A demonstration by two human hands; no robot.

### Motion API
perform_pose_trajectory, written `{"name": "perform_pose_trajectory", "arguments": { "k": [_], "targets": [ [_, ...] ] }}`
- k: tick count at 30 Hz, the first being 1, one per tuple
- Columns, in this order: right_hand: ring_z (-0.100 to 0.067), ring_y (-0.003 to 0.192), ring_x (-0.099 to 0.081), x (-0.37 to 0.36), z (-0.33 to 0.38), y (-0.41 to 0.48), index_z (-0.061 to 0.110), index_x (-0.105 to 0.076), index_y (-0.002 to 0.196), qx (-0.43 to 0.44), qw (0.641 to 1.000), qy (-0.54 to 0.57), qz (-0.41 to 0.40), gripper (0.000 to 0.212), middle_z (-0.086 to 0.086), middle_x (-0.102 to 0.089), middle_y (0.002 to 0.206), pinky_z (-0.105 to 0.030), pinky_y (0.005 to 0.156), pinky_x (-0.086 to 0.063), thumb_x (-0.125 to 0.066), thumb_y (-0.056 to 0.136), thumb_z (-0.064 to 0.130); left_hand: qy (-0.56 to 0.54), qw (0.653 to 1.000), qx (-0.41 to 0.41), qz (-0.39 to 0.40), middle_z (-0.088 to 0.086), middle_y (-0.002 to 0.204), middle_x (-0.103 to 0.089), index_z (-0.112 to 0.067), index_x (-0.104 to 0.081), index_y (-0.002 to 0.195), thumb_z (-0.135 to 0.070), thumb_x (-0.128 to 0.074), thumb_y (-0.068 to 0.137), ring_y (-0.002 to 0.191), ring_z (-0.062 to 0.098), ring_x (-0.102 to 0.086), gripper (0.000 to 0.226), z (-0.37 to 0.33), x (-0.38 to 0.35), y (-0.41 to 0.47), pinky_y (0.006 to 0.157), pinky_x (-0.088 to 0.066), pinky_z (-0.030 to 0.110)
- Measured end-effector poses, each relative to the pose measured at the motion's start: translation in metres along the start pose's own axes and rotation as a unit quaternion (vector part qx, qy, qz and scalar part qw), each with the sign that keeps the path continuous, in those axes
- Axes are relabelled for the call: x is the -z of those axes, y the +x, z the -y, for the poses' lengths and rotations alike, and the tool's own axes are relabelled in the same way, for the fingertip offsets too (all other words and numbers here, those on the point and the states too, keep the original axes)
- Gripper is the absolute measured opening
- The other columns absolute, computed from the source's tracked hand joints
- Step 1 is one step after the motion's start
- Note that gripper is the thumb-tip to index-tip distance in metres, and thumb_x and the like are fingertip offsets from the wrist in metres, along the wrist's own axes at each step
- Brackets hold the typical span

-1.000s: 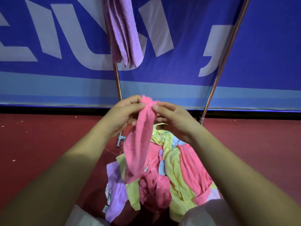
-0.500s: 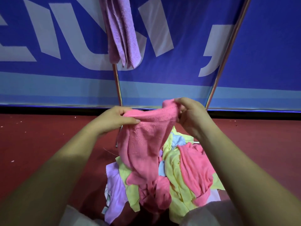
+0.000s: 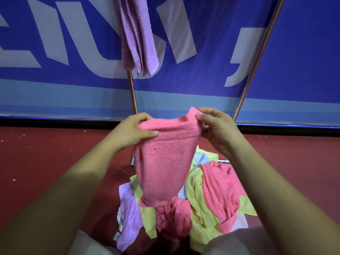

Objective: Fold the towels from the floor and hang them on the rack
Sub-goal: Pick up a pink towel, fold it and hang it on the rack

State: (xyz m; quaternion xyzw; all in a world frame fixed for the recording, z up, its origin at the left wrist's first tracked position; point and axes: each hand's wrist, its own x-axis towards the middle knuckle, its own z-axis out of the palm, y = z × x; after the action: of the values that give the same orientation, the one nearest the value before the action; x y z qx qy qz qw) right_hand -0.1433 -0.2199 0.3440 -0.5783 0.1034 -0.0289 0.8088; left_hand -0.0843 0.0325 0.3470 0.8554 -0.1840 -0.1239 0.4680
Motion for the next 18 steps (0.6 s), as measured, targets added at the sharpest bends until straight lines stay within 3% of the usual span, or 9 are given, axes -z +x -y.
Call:
{"name": "perform_pose_trajectory", "arguments": {
  "k": [2,4,8,10,13,15,18],
  "targets": [
    [-0.018,0.069,-0.066,-0.001,0.0,-0.002,0.003,-0.07,0.103,0.004,0.999,-0.041,0.025,0.013,-0.01,-0.073,0.083,-0.032,0.069,-0.055,-0.064,0.091,0.002,0.007,1.0,0.017,-0.005,0.003,0.095,-0.076,-0.015,-0.074,0.098,-0.03,-0.081,0.08,0.078,0.006,-0.06,0.025,0.0,-0.001,0.0,0.079,-0.047,0.028],
    [-0.018,0.072,-0.064,-0.002,-0.004,-0.003,0.005,-0.073,0.094,-0.003,0.995,-0.092,0.035,0.006,-0.012,-0.071,0.084,-0.035,0.074,-0.053,-0.07,0.088,0.006,-0.074,0.997,0.029,-0.001,0.011,0.1,-0.076,-0.014,-0.077,0.098,-0.038,-0.079,0.077,0.084,0.013,-0.064,0.032,-0.003,-0.002,-0.002,0.089,-0.052,0.036],
    [-0.014,0.062,-0.054,-0.001,-0.007,0.0,0.013,-0.068,0.079,0.014,0.992,-0.126,-0.008,0.009,-0.004,-0.063,0.069,-0.035,0.069,-0.044,-0.075,0.086,0.013,-0.257,0.966,-0.001,-0.002,0.02,0.103,-0.07,0.001,-0.071,0.107,-0.023,-0.069,0.081,0.09,0.024,-0.062,0.035,-0.01,-0.004,-0.003,0.087,-0.049,0.033],
    [-0.012,0.057,-0.051,0.0,-0.003,0.001,0.014,-0.061,0.079,0.02,0.996,-0.09,-0.023,0.014,-0.001,-0.059,0.064,-0.03,0.063,-0.047,-0.069,0.091,0.009,-0.249,0.967,-0.032,-0.032,0.012,0.096,-0.069,-0.002,-0.071,0.102,-0.019,-0.07,0.083,0.086,0.017,-0.061,0.026,-0.01,-0.003,-0.002,0.082,-0.049,0.027],
    [-0.013,0.06,-0.055,-0.001,0.0,0.0,0.013,-0.06,0.084,0.03,0.996,-0.08,-0.002,0.014,-0.001,-0.06,0.066,-0.027,0.063,-0.05,-0.065,0.092,0.003,-0.137,0.987,-0.063,-0.055,-0.004,0.081,-0.066,-0.012,-0.071,0.089,-0.023,-0.072,0.086,0.076,0.006,-0.057,0.011,-0.009,0.0,0.001,0.074,-0.046,0.022],
    [-0.015,0.07,-0.061,-0.002,-0.002,-0.002,0.01,-0.066,0.098,0.028,0.993,-0.109,0.031,0.011,-0.004,-0.067,0.075,-0.029,0.07,-0.05,-0.07,0.089,0.006,-0.109,0.992,-0.056,-0.032,0.004,0.086,-0.071,-0.008,-0.072,0.095,-0.029,-0.072,0.083,0.079,0.009,-0.059,0.024,-0.008,-0.002,0.001,0.077,-0.047,0.028],
    [-0.01,0.069,-0.057,-0.007,-0.008,-0.005,0.015,-0.07,0.113,0.025,0.978,-0.194,0.071,0.032,0.0,-0.061,0.073,-0.027,0.068,-0.043,-0.08,0.083,0.018,-0.112,0.992,-0.064,-0.002,0.013,0.095,-0.075,-0.008,-0.074,0.101,-0.021,-0.072,0.087,0.083,0.01,-0.063,0.019,-0.013,-0.009,-0.001,0.081,-0.048,0.03]
  ]
}}
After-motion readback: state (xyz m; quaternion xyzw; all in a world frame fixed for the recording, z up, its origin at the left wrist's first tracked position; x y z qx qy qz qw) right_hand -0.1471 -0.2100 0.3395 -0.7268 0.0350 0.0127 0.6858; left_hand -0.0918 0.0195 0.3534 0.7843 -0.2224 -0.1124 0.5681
